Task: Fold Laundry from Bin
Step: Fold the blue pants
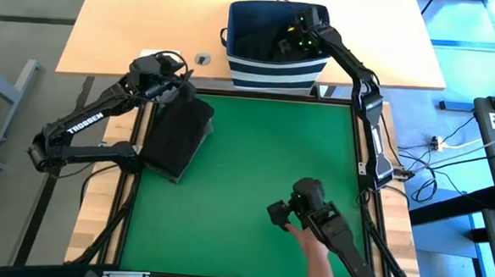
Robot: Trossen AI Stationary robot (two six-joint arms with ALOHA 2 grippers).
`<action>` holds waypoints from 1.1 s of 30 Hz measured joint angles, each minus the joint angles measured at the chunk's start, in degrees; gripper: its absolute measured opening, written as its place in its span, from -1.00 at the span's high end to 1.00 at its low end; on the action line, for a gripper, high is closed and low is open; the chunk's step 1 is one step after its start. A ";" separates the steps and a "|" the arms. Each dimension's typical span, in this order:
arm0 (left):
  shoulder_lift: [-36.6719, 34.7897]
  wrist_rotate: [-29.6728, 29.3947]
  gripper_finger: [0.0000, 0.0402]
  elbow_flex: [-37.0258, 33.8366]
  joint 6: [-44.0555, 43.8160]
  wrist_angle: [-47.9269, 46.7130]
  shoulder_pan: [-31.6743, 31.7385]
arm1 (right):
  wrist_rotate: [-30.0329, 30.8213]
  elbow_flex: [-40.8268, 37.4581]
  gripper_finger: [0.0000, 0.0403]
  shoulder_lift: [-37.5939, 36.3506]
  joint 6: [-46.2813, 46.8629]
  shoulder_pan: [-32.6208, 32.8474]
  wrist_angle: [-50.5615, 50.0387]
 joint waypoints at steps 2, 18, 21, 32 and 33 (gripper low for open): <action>0.00 -0.03 0.13 0.00 0.06 -0.01 0.73 | 0.02 0.07 -0.45 0.86 -0.01 0.00 -2.37; 0.00 0.01 0.13 0.00 0.14 -0.28 3.04 | 1.49 0.15 -0.02 5.59 -6.74 0.05 -8.09; 0.00 0.01 0.13 0.00 0.14 -0.28 3.04 | 1.95 0.17 0.22 6.49 -7.87 0.07 -7.87; 0.00 -0.14 0.13 0.00 0.12 -0.17 3.02 | 4.44 1.70 0.86 7.73 -10.30 0.08 -1.31; 0.00 -0.13 0.13 0.00 0.14 0.01 3.02 | 4.37 1.26 0.87 6.85 -10.34 0.07 1.23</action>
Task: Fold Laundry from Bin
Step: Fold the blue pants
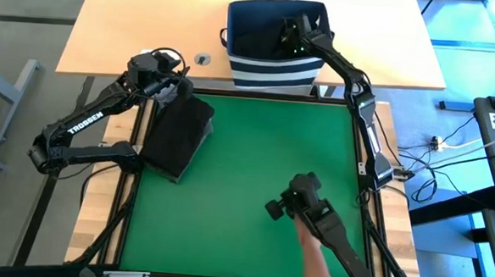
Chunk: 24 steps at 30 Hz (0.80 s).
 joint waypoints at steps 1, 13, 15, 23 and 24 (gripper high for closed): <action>0.00 -0.01 0.13 0.00 -0.02 0.16 0.00 | -0.46 -0.17 0.87 -0.86 0.01 -0.03 1.92; 0.00 -0.05 0.13 0.00 -0.02 0.19 0.00 | -13.27 0.59 0.88 -11.16 3.05 -0.11 19.41; 0.00 -0.05 0.13 0.00 -0.02 0.19 0.00 | -15.05 0.62 0.88 -12.64 4.49 -0.11 21.58; 0.00 -0.08 0.13 0.00 -0.02 0.19 0.00 | -21.46 0.62 0.88 -18.47 11.73 -0.07 31.62; 0.00 -0.08 0.13 0.00 -0.04 0.19 0.00 | -22.00 0.62 0.88 -19.47 12.32 -0.07 32.60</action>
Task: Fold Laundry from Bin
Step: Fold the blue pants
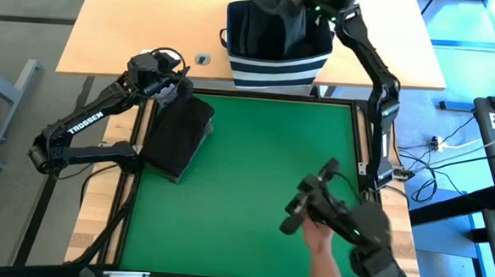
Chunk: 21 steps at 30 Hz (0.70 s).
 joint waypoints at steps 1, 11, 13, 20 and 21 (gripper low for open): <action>0.00 0.00 0.13 0.00 0.02 -0.02 0.00 | -0.67 0.02 0.88 -1.07 0.69 0.00 1.16; 0.00 0.01 0.13 0.00 0.00 -0.02 -0.02 | -8.27 0.07 0.88 -10.84 10.99 0.09 10.07; 0.00 0.02 0.13 0.00 0.00 -0.02 -0.02 | -9.87 0.13 0.88 -12.70 13.45 0.07 12.86; 0.00 0.01 0.13 0.00 -0.02 -0.04 -0.02 | -12.70 0.17 0.88 -17.84 19.03 0.07 22.91; 0.00 0.01 0.13 0.00 -0.02 -0.02 -0.02 | -12.74 0.17 0.88 -18.59 19.55 0.07 23.78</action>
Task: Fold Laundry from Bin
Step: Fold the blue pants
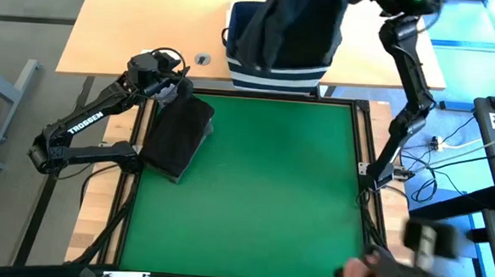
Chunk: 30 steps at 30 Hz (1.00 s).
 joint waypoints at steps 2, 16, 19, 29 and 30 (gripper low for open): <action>0.00 0.01 0.13 0.00 0.00 0.00 0.00 | -0.17 0.02 0.88 -1.48 0.88 0.00 1.71; 0.00 0.01 0.13 0.01 -0.02 -0.03 0.00 | -4.46 0.13 0.88 -10.91 18.78 0.02 18.54; 0.00 0.01 0.13 0.00 -0.02 -0.04 0.00 | -5.52 0.11 0.88 -13.82 22.08 0.02 18.40; -0.86 1.27 0.13 0.02 -1.66 3.99 -2.90 | -19.99 0.15 0.88 -23.48 25.48 0.02 8.65; -1.02 2.11 0.13 0.41 -2.32 4.21 -4.10 | -21.83 0.15 0.88 -24.02 25.43 0.02 6.30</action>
